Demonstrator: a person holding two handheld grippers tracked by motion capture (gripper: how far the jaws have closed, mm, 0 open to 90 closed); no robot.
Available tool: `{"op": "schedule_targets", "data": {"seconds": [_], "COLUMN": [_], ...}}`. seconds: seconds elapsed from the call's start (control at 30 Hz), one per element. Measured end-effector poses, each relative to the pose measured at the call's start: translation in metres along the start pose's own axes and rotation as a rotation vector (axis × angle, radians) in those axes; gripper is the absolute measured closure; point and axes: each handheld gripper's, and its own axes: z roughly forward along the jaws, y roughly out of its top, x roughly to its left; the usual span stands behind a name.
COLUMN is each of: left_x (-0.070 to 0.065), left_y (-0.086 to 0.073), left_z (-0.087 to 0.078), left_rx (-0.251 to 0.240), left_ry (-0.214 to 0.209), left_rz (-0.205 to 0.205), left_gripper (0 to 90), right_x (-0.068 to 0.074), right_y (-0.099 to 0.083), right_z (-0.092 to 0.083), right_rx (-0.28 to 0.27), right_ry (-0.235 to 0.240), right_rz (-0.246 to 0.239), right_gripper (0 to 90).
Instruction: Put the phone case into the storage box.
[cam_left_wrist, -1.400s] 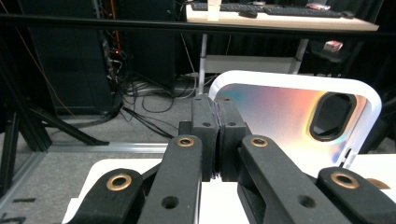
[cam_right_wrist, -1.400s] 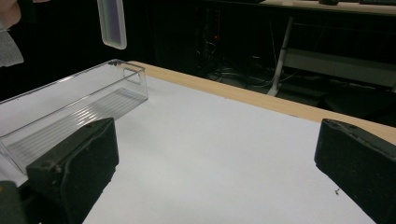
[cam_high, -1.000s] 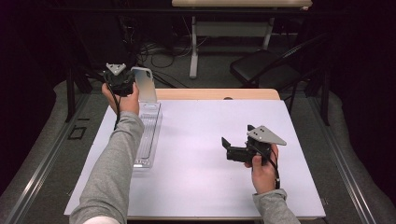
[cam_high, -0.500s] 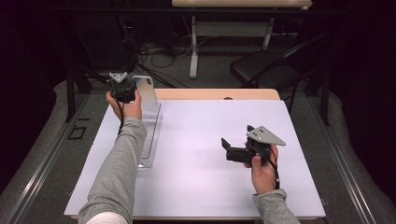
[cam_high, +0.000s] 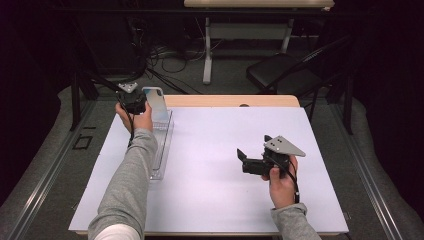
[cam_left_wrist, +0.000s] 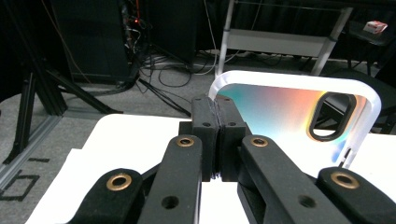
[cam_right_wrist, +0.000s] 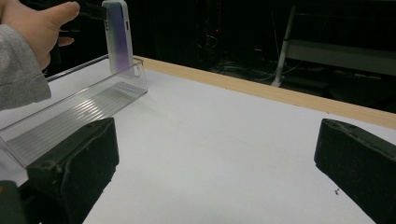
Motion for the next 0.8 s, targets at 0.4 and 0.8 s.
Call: {"op": "schedule_targets", "data": {"seconds": [0.4, 0.8], "left_x": [-0.004, 0.004], "left_y": [-0.008, -0.023], "left_z": [0.007, 0.011], "left_rx": [0.017, 0.023], "left_ry": [0.008, 0.021], "left_rz": [0.011, -0.001], "left_gripper": [88.8, 88.9], "right_x": [0.001, 0.002], "right_y": [-0.002, -0.003], "right_z": [0.000, 0.002], "right_rx": [-0.004, 0.006], "right_ry": [0.007, 0.010], "right_rz": [-0.004, -0.007], "right_gripper": [0.0, 0.0]}}
